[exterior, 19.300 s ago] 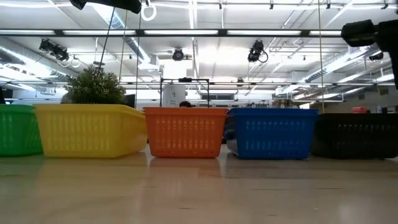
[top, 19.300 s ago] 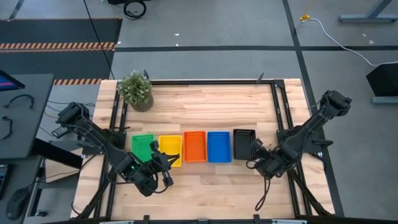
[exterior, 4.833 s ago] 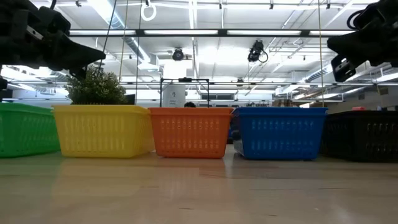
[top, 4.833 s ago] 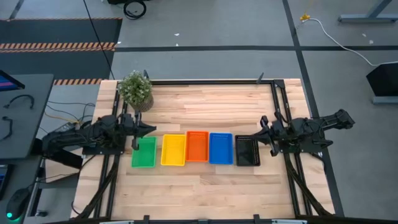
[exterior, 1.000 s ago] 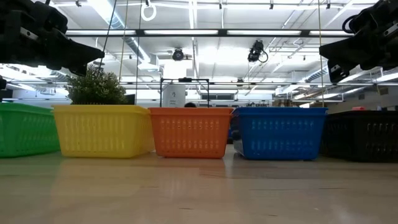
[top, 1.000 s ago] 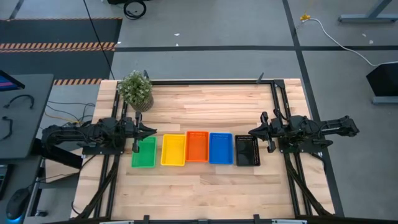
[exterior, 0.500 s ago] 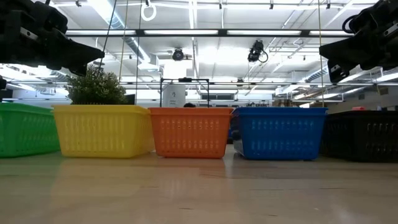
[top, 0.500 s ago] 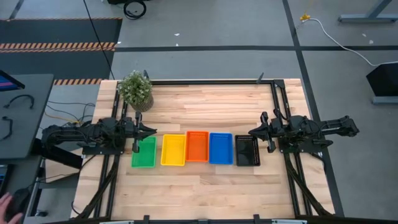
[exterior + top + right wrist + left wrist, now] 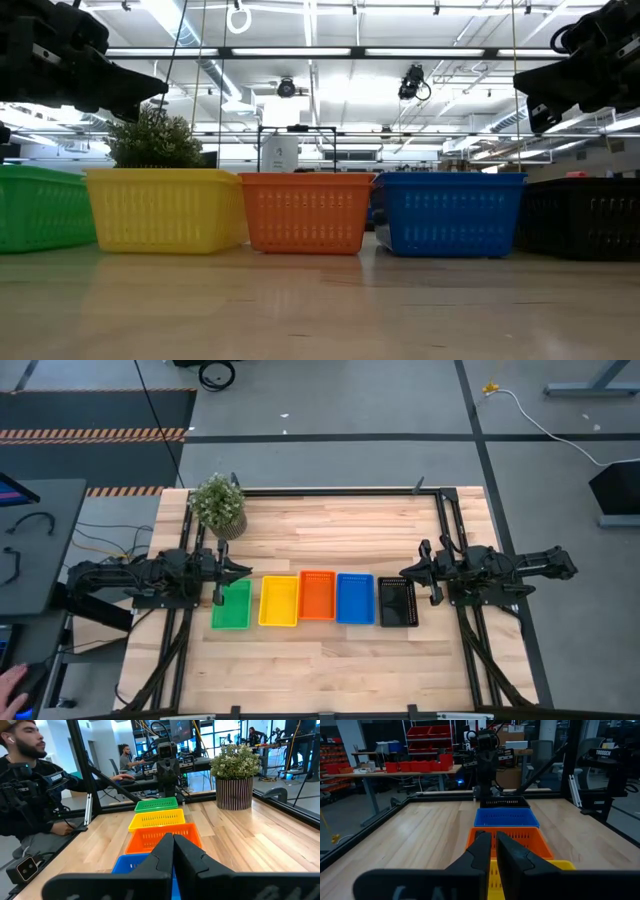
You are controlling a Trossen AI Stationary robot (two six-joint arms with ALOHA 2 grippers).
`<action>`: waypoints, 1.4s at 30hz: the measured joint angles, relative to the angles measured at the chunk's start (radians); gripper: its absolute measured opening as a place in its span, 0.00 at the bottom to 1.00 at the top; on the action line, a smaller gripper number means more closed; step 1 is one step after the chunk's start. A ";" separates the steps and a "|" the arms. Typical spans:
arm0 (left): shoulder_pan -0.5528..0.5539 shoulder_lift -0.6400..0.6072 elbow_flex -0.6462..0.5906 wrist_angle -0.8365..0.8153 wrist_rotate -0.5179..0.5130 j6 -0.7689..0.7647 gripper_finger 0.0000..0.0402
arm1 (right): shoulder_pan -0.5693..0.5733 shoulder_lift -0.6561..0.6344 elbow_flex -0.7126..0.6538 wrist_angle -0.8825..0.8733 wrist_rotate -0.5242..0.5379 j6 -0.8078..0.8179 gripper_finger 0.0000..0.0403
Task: Stack baskets by color
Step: Return to Home Position
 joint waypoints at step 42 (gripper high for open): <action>0.000 0.000 0.000 0.000 0.000 0.000 0.08 | 0.000 0.000 0.000 0.000 0.000 0.000 0.03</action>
